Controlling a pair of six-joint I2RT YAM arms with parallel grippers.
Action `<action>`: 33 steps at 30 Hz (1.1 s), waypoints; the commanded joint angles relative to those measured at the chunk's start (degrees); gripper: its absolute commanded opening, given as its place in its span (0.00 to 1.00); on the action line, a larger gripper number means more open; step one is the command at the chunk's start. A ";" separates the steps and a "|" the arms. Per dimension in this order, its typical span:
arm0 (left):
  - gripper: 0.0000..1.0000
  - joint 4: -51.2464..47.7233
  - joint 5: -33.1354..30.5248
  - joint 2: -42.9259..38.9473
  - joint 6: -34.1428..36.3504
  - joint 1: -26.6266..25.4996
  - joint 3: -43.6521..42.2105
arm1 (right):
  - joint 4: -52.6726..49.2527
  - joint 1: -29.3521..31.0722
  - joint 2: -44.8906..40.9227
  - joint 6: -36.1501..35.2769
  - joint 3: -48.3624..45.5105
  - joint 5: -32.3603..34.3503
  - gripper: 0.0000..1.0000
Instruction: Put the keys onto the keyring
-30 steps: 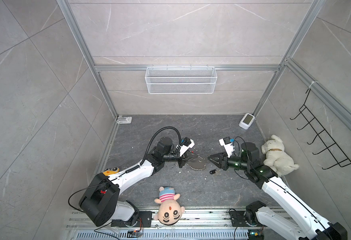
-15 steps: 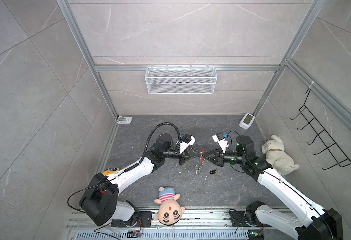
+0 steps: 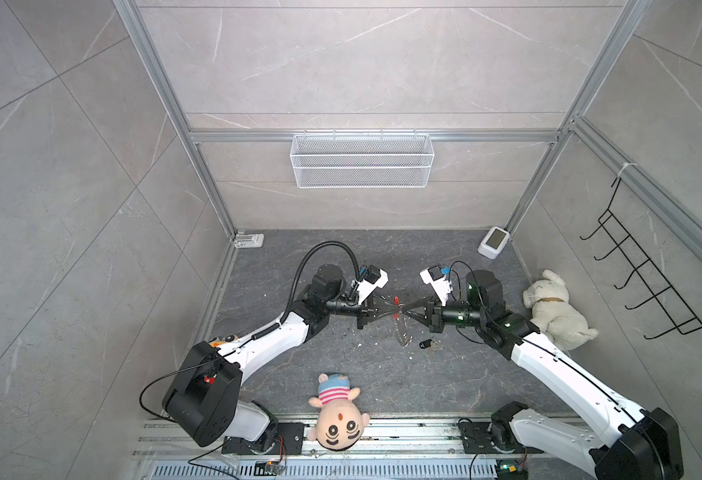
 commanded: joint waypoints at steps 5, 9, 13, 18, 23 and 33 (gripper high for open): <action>0.16 -0.54 -2.81 0.99 1.91 -0.21 3.83 | -2.31 2.32 -2.99 -2.50 3.84 2.88 0.00; 0.40 -4.89 -9.20 -1.24 10.40 -0.01 2.57 | -6.48 2.53 -2.98 -6.88 4.56 5.70 0.00; 0.41 -9.42 -10.54 -2.04 17.44 0.55 3.13 | -7.88 3.18 -3.15 -9.22 4.88 5.96 0.00; 0.41 -19.88 -7.45 -1.18 23.30 2.63 7.76 | -10.07 4.27 -3.05 -13.36 5.13 6.34 0.00; 0.41 -24.62 -3.35 -0.19 25.62 3.08 10.68 | -10.32 5.48 -2.20 -16.96 5.25 8.07 0.00; 0.41 -27.35 4.13 0.83 24.26 3.07 12.08 | -6.76 6.50 -0.68 -17.10 6.43 8.55 0.00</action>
